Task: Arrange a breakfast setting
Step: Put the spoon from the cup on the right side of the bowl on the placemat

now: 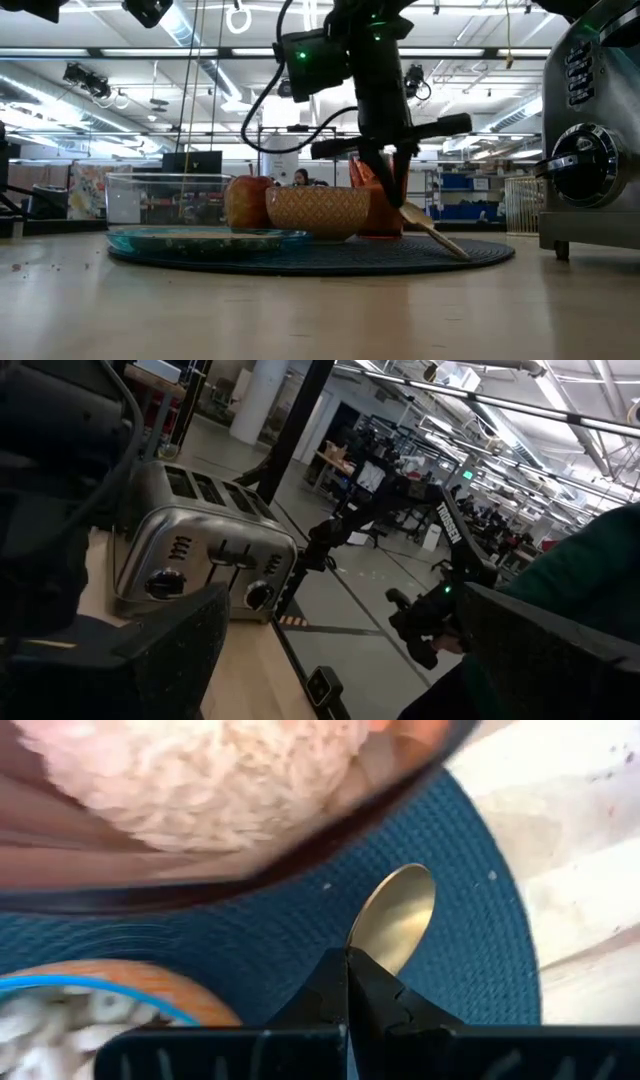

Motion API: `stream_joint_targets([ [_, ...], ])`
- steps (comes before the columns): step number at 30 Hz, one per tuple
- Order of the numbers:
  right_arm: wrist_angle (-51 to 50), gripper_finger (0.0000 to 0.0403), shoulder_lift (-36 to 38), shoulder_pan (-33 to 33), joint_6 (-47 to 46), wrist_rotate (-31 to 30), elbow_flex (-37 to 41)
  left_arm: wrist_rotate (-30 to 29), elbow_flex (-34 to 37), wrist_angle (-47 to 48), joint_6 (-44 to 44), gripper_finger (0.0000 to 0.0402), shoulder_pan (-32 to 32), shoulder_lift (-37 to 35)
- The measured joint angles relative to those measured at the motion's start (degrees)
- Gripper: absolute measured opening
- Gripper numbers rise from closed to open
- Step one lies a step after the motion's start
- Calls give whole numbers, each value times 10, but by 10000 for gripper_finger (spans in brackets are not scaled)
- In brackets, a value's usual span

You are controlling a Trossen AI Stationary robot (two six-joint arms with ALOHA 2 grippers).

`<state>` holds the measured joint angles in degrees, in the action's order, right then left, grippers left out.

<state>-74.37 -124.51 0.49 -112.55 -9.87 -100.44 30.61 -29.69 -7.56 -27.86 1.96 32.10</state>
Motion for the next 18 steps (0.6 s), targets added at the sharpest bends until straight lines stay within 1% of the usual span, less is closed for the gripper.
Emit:
stream_joint_targets([
  [2, 0, 1, 0, 5, 10, -4, 10, 0, 0, 0, 0, 396, 0, 0],
  [8, 5, 1, 0, 18, 50, -46, 33, 0, 0, 0, 0, 396, 0, 0],
  [11, 17, 2, 0, 20, 48, -60, 42, -10, 0, 0, 0, 396, 0, 0],
  [15, 57, 5, 0, 21, 48, -75, 56, -19, 0, 0, 0, 396, 0, 0],
  [18, 60, 5, 0, 21, 47, -81, 62, -21, 0, 0, -2, 396, 0, 0],
])
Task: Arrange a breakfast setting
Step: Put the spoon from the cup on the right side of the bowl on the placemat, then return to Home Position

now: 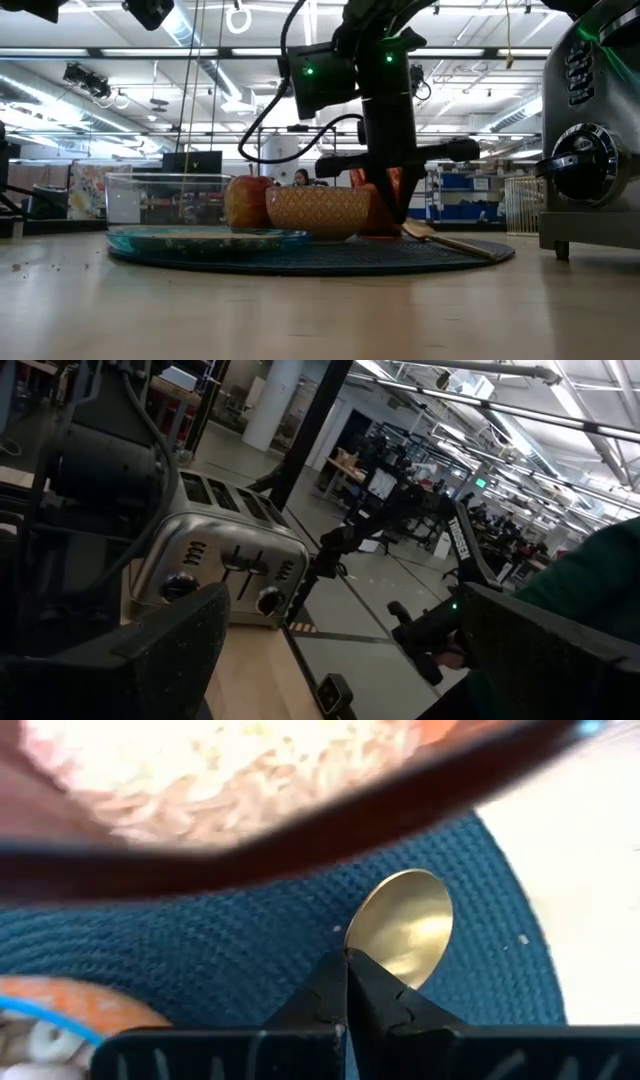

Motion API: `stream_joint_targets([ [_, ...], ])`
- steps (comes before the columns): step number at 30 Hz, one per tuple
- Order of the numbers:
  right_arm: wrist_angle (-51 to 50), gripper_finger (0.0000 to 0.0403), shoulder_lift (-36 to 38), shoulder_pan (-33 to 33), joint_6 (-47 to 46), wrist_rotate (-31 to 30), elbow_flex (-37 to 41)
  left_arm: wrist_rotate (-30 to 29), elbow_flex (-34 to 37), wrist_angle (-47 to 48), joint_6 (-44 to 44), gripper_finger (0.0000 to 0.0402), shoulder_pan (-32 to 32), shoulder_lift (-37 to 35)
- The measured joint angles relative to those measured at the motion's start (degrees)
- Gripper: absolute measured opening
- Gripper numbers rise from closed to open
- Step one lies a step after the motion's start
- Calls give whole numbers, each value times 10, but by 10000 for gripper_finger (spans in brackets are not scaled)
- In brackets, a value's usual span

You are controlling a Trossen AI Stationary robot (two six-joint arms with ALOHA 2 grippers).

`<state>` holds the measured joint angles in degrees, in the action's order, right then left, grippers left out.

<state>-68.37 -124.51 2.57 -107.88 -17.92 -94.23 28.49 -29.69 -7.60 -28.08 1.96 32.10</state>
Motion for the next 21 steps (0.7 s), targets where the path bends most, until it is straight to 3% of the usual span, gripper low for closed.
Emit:
stream_joint_targets([
  [5, -6, 15, 0, 0, 25, -1, 0, -7, 0, 0, 0, 396, 0, 0],
  [13, -15, 88, 0, 7, 65, 10, -14, -18, 0, 7, 4, 396, 2, 0],
  [17, -66, 103, 1, 14, 61, 9, -54, -34, 0, 17, 7, 396, 2, 0],
  [21, -123, 103, 8, 31, 78, -31, -111, -57, 0, 16, 7, 396, 2, 0],
])
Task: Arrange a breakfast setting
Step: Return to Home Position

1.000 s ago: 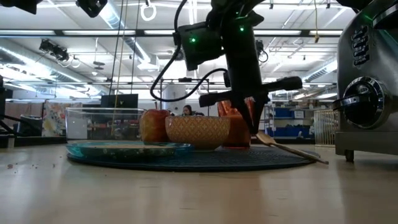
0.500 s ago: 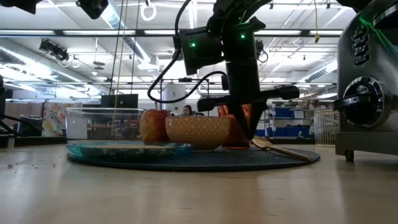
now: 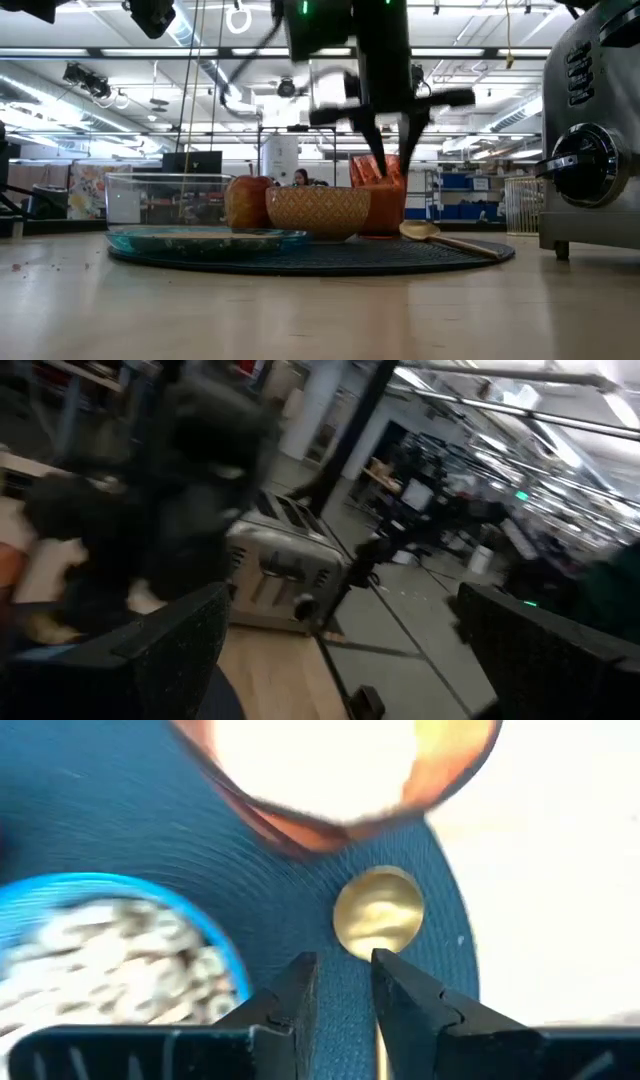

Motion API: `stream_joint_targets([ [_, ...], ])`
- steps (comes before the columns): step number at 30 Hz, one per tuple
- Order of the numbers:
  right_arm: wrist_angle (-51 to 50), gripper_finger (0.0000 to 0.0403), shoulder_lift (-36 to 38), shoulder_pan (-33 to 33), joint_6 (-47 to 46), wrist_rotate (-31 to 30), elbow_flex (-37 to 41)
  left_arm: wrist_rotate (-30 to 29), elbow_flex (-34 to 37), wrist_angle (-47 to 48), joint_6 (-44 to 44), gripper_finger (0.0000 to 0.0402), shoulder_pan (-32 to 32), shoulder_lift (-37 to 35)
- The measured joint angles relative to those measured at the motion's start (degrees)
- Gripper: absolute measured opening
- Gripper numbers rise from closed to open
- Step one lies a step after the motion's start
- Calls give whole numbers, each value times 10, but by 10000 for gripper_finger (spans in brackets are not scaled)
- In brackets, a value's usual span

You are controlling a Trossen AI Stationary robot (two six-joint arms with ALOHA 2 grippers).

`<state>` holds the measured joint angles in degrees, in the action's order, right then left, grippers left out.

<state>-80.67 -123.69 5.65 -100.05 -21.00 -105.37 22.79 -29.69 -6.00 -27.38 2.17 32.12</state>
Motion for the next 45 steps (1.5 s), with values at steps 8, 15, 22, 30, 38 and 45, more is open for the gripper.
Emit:
stream_joint_targets([
  [8, -26, 102, 4, 37, 81, -106, -102, -63, 0, -14, -7, 396, 0, 0],
  [15, -20, 101, 5, 29, 41, -132, -132, -83, 0, -85, -8, 396, 0, 0],
  [22, -20, 77, 5, 8, 73, -196, -132, -103, 0, -136, -87, 396, 0, 1],
  [30, -6, 9, 5, -8, 147, -247, -132, -144, 0, -136, -122, 396, 0, 1],
  [38, -5, 46, 5, -25, 173, -287, -132, -186, 0, -136, -141, 396, 0, 1],
  [45, -4, 111, 5, -33, 177, -301, -132, -203, 0, -135, -144, 396, 0, 1],
])
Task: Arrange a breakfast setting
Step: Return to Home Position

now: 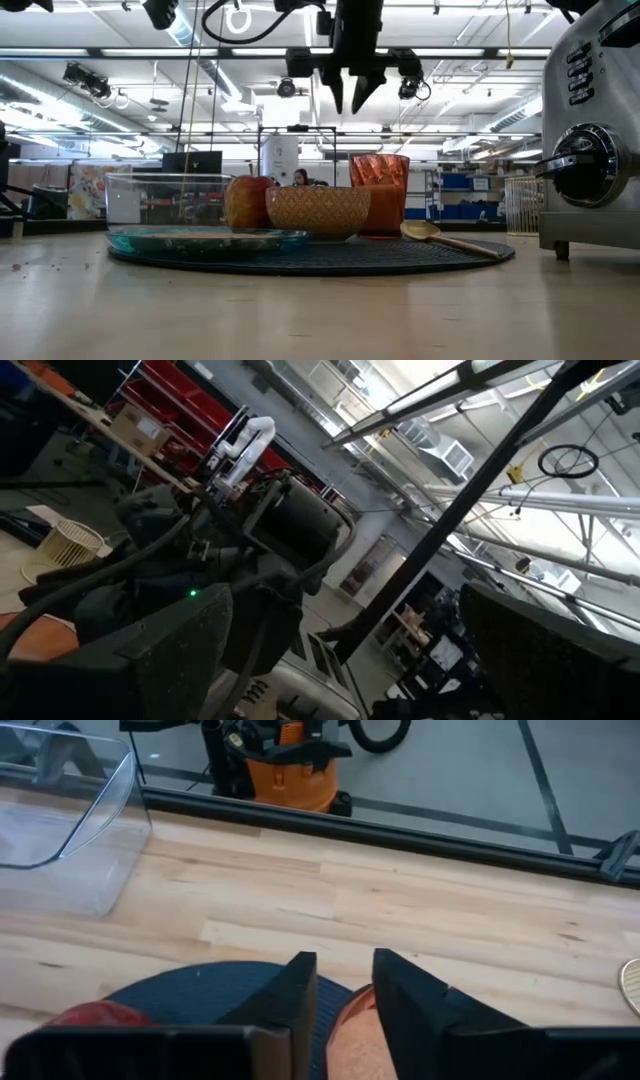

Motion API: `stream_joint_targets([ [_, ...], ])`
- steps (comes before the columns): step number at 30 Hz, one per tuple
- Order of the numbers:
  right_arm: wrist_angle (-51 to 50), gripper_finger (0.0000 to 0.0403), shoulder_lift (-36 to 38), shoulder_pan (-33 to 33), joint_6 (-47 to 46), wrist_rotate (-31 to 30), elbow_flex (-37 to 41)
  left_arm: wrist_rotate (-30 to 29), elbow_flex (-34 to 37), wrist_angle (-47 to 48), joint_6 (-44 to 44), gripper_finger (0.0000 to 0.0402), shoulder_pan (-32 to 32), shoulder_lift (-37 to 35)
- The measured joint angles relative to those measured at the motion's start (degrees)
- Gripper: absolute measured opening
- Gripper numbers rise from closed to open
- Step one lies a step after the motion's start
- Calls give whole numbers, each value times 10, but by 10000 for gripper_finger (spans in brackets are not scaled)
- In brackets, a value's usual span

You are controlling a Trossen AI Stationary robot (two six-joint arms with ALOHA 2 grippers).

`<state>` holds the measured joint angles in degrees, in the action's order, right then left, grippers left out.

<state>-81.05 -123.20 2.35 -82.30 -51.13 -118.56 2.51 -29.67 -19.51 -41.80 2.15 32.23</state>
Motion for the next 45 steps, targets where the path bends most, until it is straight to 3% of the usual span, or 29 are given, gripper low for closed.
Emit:
stream_joint_targets([
  [16, 17, 153, 0, -12, 39, 30, 0, -1, 0, -2, 2, 396, -1, 0],
  [26, 53, 207, 0, -16, 57, 30, 0, -10, 0, -3, 20, 396, -1, 0],
  [31, 44, 214, 24, -16, 59, 47, 1, -82, -2, 29, 15, 396, -13, 40],
  [35, -11, 213, 71, -16, 41, 37, 1, -133, -70, 159, 29, 396, -23, 105],
  [40, -61, 213, 146, -16, 83, 9, 0, -304, -216, 405, 72, 396, -20, 214],
  [42, -70, 213, 173, -16, 105, 9, 1, -373, -255, 441, 78, 396, -14, 247],
  [45, -71, 213, 215, -16, 138, 0, 1, -479, -279, 488, 9, 396, 0, 284],
])
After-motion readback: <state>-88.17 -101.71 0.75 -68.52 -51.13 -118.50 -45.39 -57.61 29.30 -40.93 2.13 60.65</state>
